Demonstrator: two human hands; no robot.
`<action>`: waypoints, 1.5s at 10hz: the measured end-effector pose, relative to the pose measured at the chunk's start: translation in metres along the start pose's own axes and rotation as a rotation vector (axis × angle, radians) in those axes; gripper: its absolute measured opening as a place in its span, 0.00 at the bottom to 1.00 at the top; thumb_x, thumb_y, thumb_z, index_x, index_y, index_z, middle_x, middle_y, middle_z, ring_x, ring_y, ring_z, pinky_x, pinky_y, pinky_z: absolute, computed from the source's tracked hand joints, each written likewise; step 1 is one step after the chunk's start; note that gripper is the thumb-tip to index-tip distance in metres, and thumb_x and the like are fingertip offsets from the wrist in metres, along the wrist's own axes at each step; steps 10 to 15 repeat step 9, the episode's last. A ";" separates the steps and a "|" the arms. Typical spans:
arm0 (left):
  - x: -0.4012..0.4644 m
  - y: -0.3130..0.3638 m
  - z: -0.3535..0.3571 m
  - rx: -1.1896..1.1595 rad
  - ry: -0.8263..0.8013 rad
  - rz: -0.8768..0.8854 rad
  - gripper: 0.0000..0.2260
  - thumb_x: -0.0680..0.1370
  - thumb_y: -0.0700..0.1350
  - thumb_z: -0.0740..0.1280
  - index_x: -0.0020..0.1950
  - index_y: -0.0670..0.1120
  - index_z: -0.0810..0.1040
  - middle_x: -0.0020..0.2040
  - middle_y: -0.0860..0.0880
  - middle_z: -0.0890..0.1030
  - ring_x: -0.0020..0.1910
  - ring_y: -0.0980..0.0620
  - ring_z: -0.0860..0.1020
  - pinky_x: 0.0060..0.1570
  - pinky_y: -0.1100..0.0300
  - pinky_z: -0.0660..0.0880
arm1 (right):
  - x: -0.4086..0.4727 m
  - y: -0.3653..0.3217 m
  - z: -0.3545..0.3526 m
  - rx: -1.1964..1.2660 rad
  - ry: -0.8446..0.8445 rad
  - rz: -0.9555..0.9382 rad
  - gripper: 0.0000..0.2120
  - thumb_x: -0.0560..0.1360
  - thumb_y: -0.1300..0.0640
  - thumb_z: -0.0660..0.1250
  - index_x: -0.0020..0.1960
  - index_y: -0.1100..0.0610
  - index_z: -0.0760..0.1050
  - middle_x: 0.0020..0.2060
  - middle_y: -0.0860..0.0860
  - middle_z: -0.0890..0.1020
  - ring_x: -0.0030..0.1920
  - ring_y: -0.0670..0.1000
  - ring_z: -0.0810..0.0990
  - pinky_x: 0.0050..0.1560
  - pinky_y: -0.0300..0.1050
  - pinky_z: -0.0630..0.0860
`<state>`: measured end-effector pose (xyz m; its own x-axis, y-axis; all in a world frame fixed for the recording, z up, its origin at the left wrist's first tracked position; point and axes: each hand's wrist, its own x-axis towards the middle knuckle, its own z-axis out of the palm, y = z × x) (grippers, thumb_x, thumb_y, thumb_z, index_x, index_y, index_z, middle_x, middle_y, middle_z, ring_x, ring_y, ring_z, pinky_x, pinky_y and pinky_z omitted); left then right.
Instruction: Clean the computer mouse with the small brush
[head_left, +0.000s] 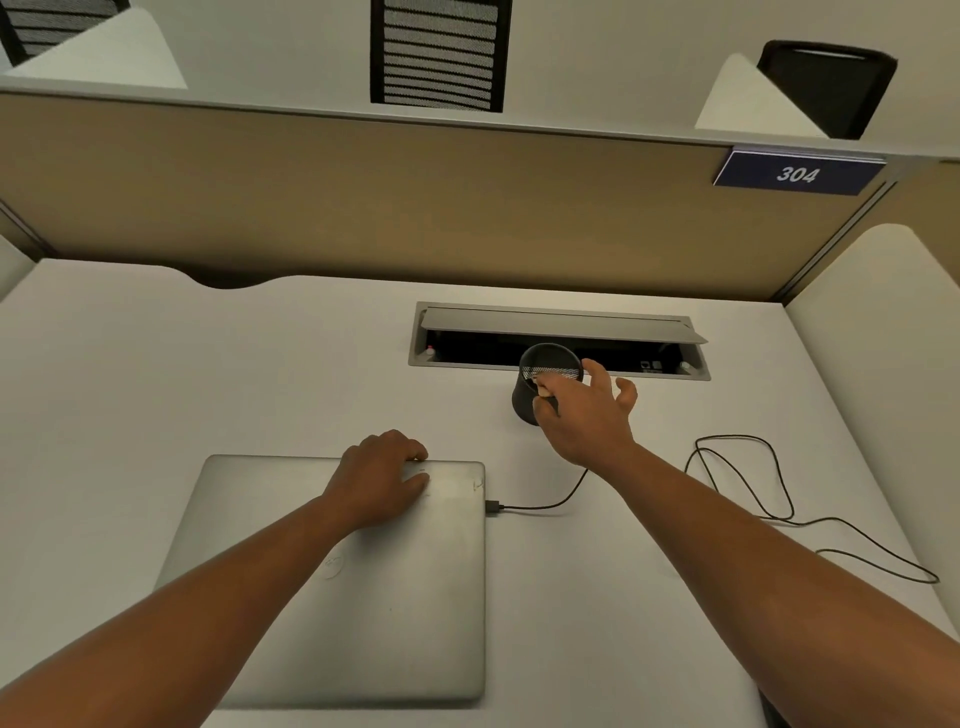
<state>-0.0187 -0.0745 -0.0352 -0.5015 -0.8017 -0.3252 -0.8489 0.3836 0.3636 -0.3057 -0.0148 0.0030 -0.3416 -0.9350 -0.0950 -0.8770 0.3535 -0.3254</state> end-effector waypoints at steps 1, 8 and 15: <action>-0.002 0.000 0.001 0.011 0.004 0.005 0.17 0.84 0.54 0.69 0.72 0.54 0.80 0.69 0.53 0.79 0.67 0.48 0.77 0.67 0.53 0.70 | -0.001 0.000 0.002 -0.016 -0.005 0.007 0.15 0.84 0.48 0.59 0.69 0.44 0.76 0.76 0.54 0.73 0.83 0.59 0.56 0.77 0.68 0.47; -0.015 0.022 -0.034 0.021 -0.034 0.050 0.23 0.85 0.53 0.69 0.80 0.52 0.73 0.78 0.51 0.72 0.75 0.49 0.73 0.74 0.55 0.68 | -0.029 -0.005 -0.027 0.034 0.065 -0.009 0.28 0.82 0.47 0.64 0.80 0.48 0.63 0.78 0.51 0.72 0.83 0.58 0.59 0.77 0.67 0.52; -0.029 0.049 -0.064 0.028 0.110 0.099 0.25 0.86 0.53 0.69 0.82 0.50 0.71 0.80 0.50 0.71 0.76 0.48 0.72 0.75 0.52 0.68 | -0.052 -0.007 -0.051 0.033 0.173 -0.069 0.28 0.82 0.47 0.63 0.80 0.49 0.63 0.77 0.50 0.71 0.81 0.55 0.61 0.76 0.64 0.53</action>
